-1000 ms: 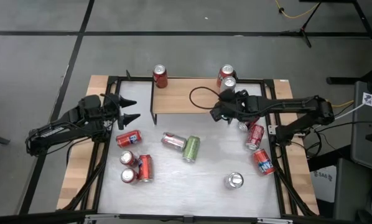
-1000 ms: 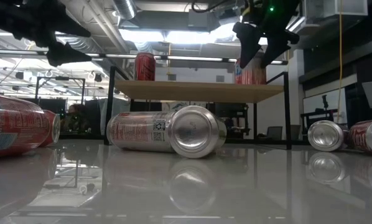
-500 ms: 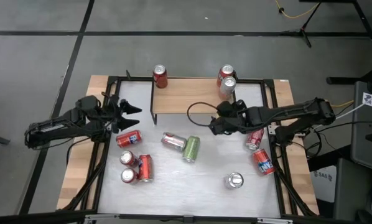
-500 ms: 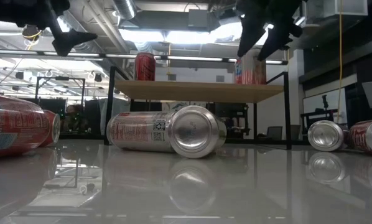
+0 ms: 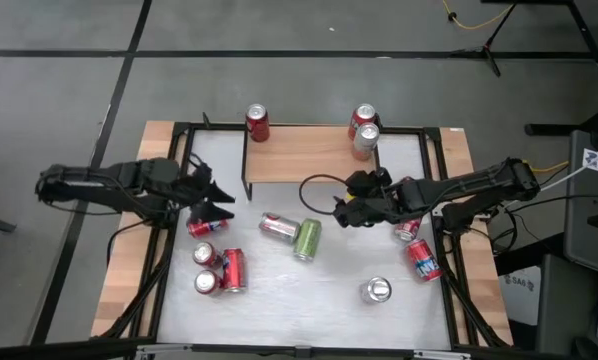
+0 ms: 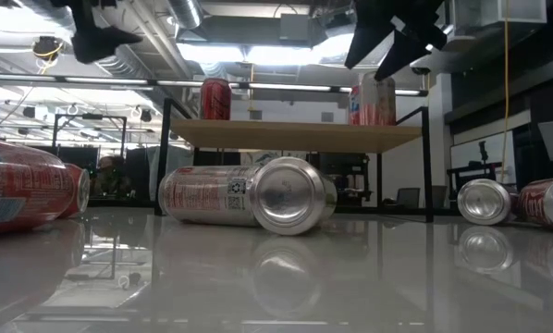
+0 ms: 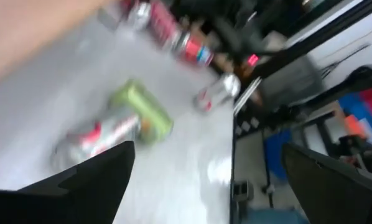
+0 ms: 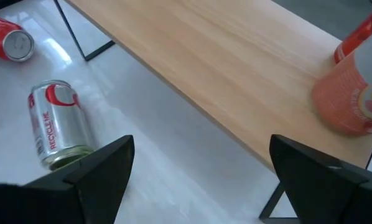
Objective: Place canned beverage on shelf
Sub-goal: Put the orange soda can on the shelf aligned with the other orange soda can
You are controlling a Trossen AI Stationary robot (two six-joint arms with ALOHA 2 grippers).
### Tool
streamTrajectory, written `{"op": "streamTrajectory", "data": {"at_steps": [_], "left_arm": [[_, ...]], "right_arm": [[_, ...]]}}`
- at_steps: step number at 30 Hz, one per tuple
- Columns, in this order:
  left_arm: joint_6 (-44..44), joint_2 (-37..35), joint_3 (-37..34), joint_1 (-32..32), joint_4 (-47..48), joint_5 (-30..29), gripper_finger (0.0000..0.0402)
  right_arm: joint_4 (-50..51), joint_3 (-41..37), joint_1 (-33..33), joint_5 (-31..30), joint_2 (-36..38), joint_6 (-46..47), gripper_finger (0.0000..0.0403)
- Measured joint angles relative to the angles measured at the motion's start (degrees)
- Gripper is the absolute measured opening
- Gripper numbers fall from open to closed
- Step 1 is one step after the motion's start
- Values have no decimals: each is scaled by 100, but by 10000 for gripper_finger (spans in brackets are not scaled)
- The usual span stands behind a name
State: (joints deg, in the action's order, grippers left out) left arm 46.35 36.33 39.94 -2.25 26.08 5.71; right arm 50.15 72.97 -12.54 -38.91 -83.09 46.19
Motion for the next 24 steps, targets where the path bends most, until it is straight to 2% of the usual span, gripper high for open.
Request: {"op": "streamTrajectory", "data": {"at_steps": [6,13,18,24], "left_arm": [[1665,1174,1249,-764,1913,-96,396],[3835,2399,2188,-1496,3673,612,396],[4705,2957,2391,-1842,4141,884,396],[5076,3421,2391,-2098,4361,855,396]], "right_arm": [[-45,0,-30,69,0,-2,363],[-45,0,-30,102,0,-235,363],[-41,0,-30,100,-2,-321,363],[-44,0,-30,50,-2,-323,363]]}}
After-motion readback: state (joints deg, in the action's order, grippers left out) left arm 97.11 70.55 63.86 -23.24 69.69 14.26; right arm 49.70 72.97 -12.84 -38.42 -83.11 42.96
